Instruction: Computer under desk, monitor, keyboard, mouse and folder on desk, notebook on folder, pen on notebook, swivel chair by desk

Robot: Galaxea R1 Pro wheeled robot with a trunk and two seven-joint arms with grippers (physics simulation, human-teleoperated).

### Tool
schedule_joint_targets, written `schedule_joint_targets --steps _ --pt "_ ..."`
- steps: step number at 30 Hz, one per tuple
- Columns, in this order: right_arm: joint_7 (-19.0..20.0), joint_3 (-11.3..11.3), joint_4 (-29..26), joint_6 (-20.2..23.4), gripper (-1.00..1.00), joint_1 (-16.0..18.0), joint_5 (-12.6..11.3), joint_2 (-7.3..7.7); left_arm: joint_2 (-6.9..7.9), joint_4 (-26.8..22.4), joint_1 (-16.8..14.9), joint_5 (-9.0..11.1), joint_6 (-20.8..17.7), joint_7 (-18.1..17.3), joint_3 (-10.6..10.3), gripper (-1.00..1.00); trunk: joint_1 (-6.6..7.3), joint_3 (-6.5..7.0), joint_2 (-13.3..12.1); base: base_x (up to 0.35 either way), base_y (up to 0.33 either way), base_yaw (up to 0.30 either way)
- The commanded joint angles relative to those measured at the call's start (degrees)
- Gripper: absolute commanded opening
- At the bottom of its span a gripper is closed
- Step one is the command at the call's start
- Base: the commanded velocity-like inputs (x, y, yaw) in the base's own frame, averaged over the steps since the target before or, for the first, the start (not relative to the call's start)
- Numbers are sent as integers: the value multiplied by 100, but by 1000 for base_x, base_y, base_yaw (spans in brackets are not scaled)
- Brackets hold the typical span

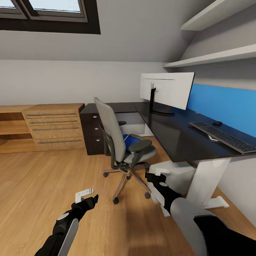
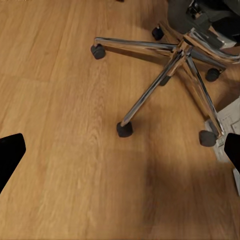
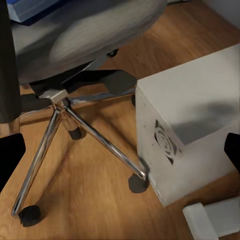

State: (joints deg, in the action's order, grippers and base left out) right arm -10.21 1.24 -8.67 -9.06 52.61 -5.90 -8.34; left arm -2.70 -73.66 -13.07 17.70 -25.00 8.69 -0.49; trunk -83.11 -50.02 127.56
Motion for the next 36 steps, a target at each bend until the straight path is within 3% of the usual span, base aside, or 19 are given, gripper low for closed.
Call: schedule_joint_targets --steps 1,36 --pt "-7 16 6 -32 100 4 -60 -1 2 -8 -2 60 -23 46 -5 100 1 -6 2 38 -3 0" --pt "-16 60 6 -43 100 4 -68 -19 7 -8 -2 67 -23 50 3 100 1 -6 2 104 0 0"
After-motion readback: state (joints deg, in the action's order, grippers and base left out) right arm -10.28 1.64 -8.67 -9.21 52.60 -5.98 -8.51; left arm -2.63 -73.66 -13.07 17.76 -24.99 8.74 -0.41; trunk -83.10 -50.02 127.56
